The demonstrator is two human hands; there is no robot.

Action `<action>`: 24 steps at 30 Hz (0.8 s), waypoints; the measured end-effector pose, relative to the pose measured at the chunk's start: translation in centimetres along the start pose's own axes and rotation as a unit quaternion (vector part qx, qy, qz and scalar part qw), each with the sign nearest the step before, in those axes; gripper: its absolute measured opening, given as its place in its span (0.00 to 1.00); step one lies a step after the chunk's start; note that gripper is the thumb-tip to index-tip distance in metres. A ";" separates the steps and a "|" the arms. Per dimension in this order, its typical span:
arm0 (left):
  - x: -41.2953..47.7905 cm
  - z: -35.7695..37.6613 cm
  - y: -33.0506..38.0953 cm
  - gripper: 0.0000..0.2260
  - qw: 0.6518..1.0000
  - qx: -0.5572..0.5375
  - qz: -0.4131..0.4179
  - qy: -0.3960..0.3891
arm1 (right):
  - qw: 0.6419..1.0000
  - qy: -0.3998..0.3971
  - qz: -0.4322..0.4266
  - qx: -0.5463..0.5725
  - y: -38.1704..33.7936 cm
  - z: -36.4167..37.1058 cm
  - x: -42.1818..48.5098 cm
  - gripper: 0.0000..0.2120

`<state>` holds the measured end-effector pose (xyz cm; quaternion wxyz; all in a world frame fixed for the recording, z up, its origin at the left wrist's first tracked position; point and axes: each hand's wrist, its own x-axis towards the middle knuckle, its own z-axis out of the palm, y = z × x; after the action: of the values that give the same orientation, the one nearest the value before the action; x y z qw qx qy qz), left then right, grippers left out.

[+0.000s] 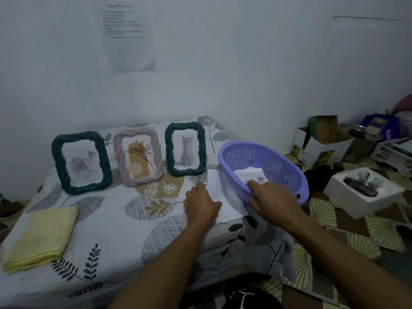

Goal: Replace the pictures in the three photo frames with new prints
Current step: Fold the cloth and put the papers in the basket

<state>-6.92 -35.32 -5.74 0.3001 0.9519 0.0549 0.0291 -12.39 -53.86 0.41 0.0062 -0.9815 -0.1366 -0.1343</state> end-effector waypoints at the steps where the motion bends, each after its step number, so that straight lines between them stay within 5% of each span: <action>1: 0.0 -0.2 0.2 0.32 0.999 -0.033 -0.004 -0.013 | 1.000 0.002 -0.001 0.001 -0.1 0.1 0.0 0.08; 6: 0.2 -1.1 0.6 0.30 0.979 -0.192 -0.055 -0.037 | 1.000 0.007 0.003 -0.004 -0.1 0.1 0.1 0.06; 12: 0.9 -4.1 -1.0 0.15 0.907 -0.408 -0.071 -0.071 | 1.000 0.009 0.005 0.013 -1.7 -0.1 0.8 0.06; 24: 0.6 -10.7 -7.4 0.19 0.879 -0.472 -0.035 -0.056 | 0.999 0.024 0.033 0.009 -7.2 1.1 1.9 0.10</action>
<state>-7.96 -23.10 -1.25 0.7171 0.6950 0.0507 -0.0119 -12.28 -46.38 -0.35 0.0223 -0.9819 -0.1051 -0.1561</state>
